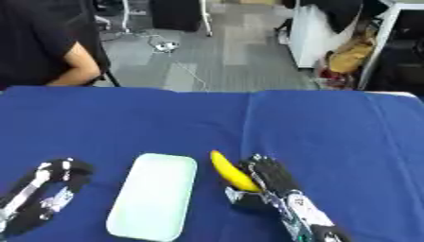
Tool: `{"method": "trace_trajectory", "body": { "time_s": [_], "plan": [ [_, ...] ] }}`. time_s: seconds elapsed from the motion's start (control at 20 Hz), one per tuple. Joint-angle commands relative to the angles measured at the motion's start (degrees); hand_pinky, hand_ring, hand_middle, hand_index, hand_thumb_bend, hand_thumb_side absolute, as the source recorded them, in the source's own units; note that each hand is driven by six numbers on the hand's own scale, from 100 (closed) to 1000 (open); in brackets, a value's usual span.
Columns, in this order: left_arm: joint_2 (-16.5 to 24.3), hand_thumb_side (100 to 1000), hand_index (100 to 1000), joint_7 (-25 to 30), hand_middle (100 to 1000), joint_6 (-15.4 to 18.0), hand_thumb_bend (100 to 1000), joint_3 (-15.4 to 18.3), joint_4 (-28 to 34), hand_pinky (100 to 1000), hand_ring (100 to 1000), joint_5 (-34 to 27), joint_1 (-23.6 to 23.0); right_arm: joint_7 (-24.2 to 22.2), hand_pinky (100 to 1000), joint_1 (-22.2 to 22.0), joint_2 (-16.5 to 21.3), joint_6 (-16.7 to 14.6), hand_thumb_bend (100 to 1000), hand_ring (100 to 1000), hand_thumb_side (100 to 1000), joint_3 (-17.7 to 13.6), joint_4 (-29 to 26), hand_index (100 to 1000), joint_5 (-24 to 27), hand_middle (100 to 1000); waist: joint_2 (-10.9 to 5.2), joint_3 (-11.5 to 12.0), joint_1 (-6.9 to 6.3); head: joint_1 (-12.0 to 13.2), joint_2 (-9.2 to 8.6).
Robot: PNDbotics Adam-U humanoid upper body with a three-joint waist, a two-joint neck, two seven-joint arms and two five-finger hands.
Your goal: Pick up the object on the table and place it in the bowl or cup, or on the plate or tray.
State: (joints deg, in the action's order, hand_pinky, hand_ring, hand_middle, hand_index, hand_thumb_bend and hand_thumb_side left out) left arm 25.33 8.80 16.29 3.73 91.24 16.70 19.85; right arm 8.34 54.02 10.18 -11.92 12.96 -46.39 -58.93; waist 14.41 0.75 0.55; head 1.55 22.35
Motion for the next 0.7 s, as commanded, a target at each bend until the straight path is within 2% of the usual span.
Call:
{"method": "trace_trajectory", "body": {
  "time_s": [0.05,0.35,0.55,0.6,0.65,0.7],
  "plan": [
    [0.9,876,760,0.1,620,0.1,100,0.2,0.6,518,616,-0.2,0.6,0.3,100,0.5,1.2,0.0,100,113,663,-0.1,-0.6,377,0.5,185,-0.8,-0.2,-0.28,-0.1,-0.64],
    [0.9,876,760,0.1,620,0.1,100,0.2,0.5,518,616,-0.2,0.5,0.4,100,0.6,1.3,-0.1,100,109,663,-0.1,-1.4,377,1.4,186,-0.86,-0.3,-0.36,-0.1,-0.66],
    [1.1,875,760,-0.1,620,0.1,100,0.4,0.3,518,616,-0.1,0.2,-0.3,100,1.2,2.0,0.2,100,106,658,0.3,-4.6,378,4.0,187,-1.16,-0.5,-0.34,0.0,-0.69],
    [1.1,875,760,-0.1,620,0.0,100,0.4,0.2,518,616,0.0,0.2,-0.6,100,1.4,2.2,0.4,100,105,723,0.4,-5.7,378,5.0,188,-1.26,-0.6,-0.33,0.0,-0.69],
    [1.2,875,760,-0.2,620,0.0,100,0.5,0.0,518,616,0.0,0.1,-1.0,100,1.6,2.5,0.6,100,105,655,0.6,-6.9,378,6.0,188,-1.36,-0.6,-0.31,0.0,-0.69],
    [1.2,875,760,-0.2,620,0.0,100,0.5,-0.1,518,616,0.0,0.0,-1.4,100,1.8,2.7,0.9,100,105,653,0.8,-8.0,378,7.0,188,-1.47,-0.7,-0.3,0.0,-0.69]
  ]
}}
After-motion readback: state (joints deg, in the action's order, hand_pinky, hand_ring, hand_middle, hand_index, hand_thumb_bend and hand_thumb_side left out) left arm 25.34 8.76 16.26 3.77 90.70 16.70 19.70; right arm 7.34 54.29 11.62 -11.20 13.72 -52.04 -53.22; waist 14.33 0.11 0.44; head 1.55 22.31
